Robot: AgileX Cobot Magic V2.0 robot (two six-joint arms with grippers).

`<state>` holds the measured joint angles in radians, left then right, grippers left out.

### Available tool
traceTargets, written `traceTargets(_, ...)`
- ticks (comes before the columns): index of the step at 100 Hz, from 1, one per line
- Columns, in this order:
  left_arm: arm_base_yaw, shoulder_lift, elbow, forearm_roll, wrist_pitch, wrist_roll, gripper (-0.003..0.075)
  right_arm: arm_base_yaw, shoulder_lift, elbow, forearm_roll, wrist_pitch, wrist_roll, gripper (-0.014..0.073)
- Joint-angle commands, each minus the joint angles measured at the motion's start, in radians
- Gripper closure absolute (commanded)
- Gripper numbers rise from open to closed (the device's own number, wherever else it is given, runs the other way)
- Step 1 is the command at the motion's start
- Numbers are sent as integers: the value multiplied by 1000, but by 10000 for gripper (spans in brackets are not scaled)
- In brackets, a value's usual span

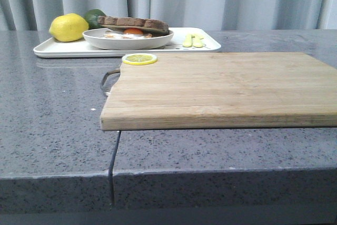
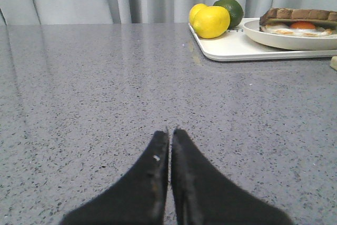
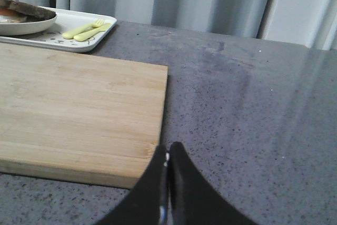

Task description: Place bread and move sandwich to tray

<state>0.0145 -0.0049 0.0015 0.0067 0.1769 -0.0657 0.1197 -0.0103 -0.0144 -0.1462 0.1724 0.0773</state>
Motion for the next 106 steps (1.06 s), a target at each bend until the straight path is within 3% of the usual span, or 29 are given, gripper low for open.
traceTargets(1,-2,-34,14,-7,-75,-9,739,-8,-19,-8,-2,-102,13,710)
traceTargets(16,-2,-34,14,-7,-75,-9,739,-8,-19,41,-2,-172,13,710)
traceTargets(106,-2,-34,14,-7,-75,-9,739,-8,-19,42,-2,-179,15,710)
